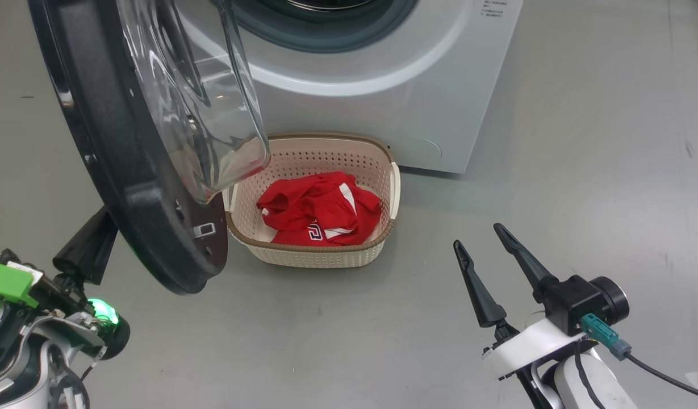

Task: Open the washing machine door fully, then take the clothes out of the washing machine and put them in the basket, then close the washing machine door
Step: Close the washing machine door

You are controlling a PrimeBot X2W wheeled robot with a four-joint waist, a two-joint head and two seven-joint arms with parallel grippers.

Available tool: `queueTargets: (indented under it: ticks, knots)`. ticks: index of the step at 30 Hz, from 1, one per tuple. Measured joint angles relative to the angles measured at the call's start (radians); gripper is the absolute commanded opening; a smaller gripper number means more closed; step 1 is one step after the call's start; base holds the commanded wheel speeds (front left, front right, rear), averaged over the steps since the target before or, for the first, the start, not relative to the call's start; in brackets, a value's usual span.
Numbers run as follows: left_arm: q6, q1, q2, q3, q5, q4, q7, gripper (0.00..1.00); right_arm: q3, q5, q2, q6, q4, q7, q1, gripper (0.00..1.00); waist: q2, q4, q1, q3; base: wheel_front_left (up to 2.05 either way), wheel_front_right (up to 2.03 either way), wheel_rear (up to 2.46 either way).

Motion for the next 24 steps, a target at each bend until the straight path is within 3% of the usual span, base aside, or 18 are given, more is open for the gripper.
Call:
queueTargets:
  ticks: [13,24]
  knots:
    - [0.0,0.007,-0.002,-0.062,-0.035,-0.028,0.006,0.0,0.01,-0.015,-0.004,0.0,-0.005,0.0,-0.023,1.0,0.0,-0.078,0.0,0.047,0.0,0.0,0.0]
    - [0.0,0.002,-0.002,-0.093,-0.045,-0.036,-0.015,0.0,0.012,-0.016,-0.001,0.0,-0.017,0.0,-0.056,1.0,0.0,-0.184,0.0,0.092,0.0,0.0,0.0]
